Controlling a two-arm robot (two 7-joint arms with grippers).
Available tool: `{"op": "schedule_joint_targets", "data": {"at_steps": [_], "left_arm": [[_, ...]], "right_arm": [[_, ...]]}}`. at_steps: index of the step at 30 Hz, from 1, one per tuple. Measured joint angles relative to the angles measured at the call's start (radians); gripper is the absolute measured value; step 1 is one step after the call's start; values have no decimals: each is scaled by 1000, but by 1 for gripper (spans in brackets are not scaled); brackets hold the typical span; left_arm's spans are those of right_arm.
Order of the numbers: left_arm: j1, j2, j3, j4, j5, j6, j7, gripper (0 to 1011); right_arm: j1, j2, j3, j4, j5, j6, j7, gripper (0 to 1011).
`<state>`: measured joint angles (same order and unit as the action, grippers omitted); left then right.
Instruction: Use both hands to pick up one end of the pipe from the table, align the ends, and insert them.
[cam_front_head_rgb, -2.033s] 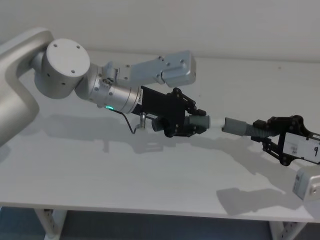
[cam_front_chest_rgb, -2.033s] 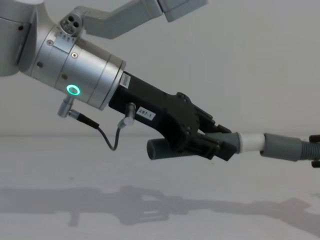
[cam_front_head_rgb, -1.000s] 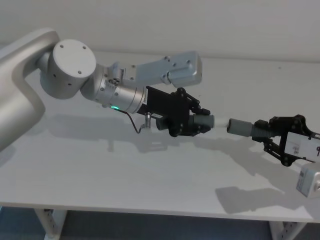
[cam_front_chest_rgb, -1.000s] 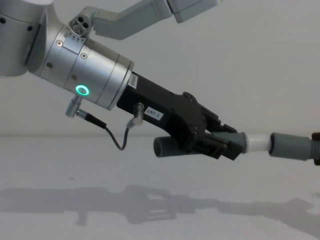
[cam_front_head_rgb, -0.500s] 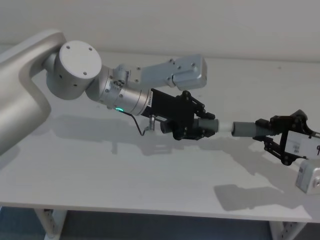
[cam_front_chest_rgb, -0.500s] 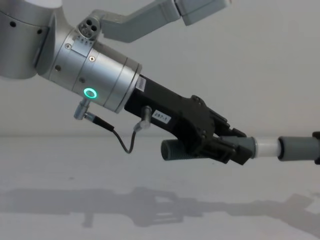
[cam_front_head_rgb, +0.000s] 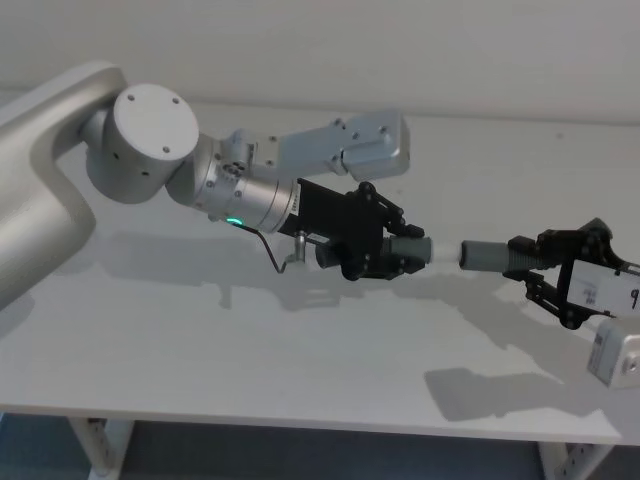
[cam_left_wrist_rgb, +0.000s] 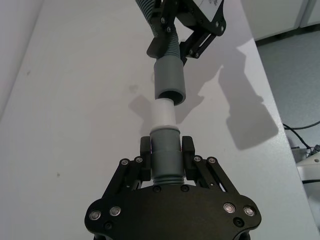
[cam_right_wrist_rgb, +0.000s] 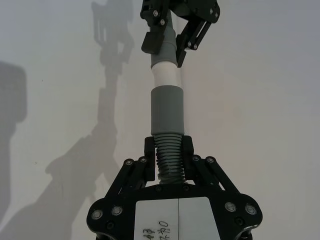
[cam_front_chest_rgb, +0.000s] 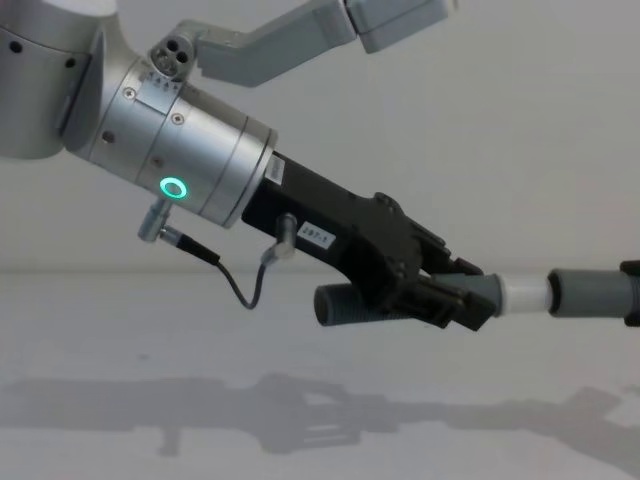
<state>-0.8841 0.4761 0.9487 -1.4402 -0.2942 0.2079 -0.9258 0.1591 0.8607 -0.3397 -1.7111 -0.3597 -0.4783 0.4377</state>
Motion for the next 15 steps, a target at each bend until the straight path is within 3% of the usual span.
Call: {"op": "schedule_joint_targets", "data": {"at_steps": [15], "left_arm": [[10,18,-19,-17,13,13,17,347]], "right_arm": [[6,3,-7,0,-23,3,-11,293]]}}
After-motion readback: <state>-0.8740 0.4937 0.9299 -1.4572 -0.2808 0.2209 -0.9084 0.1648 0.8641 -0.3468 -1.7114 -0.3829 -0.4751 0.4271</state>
